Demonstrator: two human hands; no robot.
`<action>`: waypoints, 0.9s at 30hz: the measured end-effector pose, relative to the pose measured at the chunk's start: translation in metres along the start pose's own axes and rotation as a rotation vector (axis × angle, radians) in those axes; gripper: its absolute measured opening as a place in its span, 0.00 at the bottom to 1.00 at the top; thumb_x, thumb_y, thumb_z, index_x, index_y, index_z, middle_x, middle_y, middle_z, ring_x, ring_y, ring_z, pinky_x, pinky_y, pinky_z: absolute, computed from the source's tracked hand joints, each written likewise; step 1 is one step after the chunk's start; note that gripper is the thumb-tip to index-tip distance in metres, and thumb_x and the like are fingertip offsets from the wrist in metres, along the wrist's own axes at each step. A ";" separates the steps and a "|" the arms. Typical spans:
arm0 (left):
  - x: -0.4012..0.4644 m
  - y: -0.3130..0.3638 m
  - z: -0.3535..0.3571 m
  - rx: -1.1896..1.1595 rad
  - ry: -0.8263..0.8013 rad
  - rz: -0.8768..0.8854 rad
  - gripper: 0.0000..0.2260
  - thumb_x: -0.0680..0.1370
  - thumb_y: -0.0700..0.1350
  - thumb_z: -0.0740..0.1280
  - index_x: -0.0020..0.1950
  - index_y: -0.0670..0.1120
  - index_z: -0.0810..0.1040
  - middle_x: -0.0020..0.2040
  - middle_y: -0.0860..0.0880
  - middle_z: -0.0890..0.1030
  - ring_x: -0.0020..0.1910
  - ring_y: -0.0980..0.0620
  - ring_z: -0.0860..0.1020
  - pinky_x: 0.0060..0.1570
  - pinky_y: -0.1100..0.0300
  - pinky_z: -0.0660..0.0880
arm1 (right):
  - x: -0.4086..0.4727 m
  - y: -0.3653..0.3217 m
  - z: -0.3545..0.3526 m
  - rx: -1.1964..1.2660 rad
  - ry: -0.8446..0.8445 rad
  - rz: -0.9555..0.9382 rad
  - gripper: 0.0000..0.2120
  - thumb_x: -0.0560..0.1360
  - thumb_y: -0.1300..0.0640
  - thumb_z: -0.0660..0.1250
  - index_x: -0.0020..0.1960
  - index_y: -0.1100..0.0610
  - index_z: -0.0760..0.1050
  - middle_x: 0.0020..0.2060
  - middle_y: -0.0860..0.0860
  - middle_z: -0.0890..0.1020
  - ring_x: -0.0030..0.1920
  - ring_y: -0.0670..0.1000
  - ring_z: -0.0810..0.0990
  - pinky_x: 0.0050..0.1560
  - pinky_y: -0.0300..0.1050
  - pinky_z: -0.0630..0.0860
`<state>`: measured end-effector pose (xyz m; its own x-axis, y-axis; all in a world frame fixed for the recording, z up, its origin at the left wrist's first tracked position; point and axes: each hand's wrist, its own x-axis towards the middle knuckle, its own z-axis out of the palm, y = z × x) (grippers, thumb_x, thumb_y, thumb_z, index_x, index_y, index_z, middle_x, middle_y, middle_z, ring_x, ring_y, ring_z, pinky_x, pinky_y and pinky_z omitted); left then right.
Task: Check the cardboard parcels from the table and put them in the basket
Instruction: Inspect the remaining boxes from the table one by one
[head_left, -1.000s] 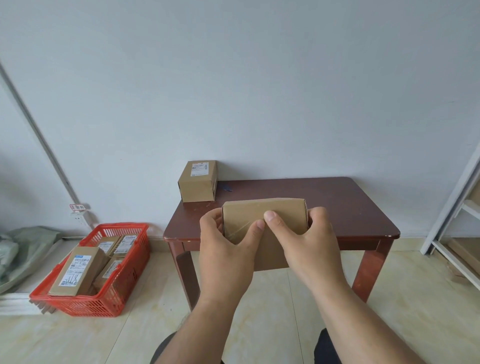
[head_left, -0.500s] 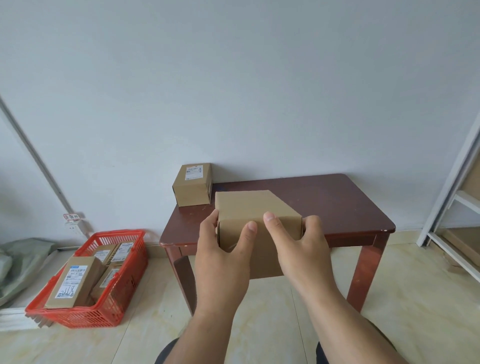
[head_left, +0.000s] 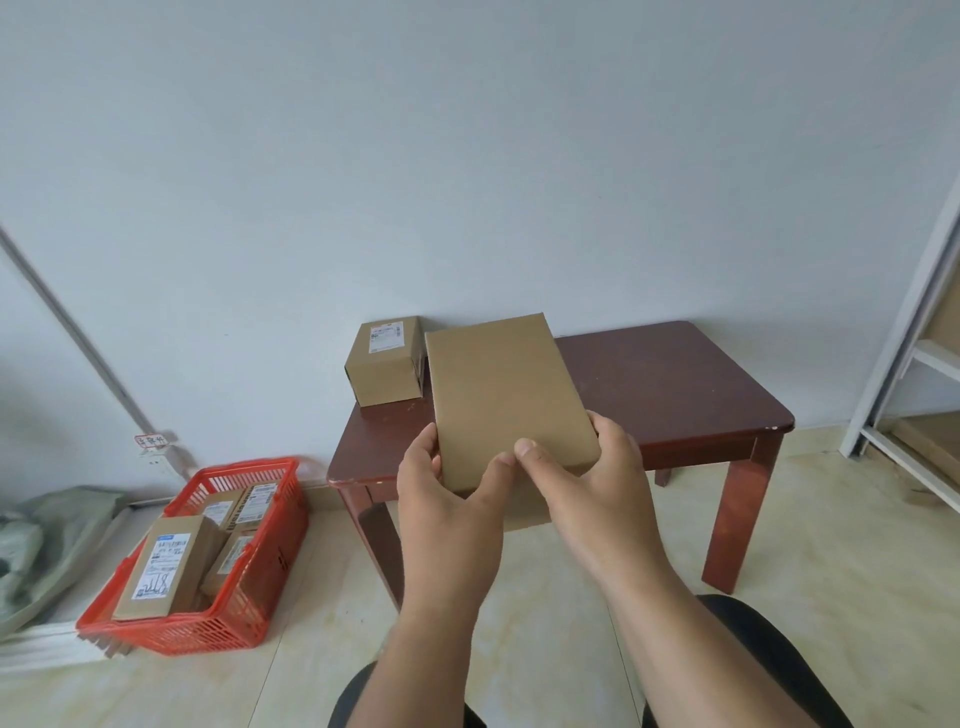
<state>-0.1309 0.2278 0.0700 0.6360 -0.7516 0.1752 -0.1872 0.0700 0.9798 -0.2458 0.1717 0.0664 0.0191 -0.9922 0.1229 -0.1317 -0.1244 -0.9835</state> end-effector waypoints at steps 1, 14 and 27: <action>0.001 -0.001 0.000 0.010 0.022 0.003 0.31 0.75 0.51 0.79 0.75 0.54 0.70 0.65 0.57 0.79 0.63 0.59 0.80 0.62 0.55 0.80 | -0.001 0.001 0.000 -0.008 0.000 -0.015 0.34 0.72 0.41 0.78 0.73 0.48 0.71 0.61 0.40 0.73 0.55 0.40 0.79 0.50 0.41 0.80; -0.003 -0.004 -0.003 0.146 0.017 0.070 0.28 0.75 0.53 0.78 0.72 0.59 0.70 0.62 0.66 0.68 0.62 0.71 0.70 0.55 0.70 0.71 | -0.004 0.005 -0.004 -0.002 -0.005 0.026 0.27 0.71 0.41 0.81 0.57 0.49 0.69 0.50 0.45 0.83 0.47 0.43 0.83 0.41 0.38 0.77; -0.008 -0.004 -0.002 0.074 0.070 0.099 0.28 0.70 0.58 0.81 0.63 0.61 0.70 0.58 0.61 0.79 0.61 0.59 0.79 0.54 0.62 0.80 | 0.000 0.007 -0.011 -0.077 -0.032 -0.065 0.43 0.62 0.25 0.70 0.71 0.45 0.75 0.60 0.41 0.81 0.58 0.44 0.82 0.57 0.51 0.83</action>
<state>-0.1335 0.2346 0.0648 0.6621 -0.6955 0.2791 -0.3047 0.0904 0.9481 -0.2573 0.1707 0.0610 0.0614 -0.9817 0.1803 -0.2051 -0.1892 -0.9603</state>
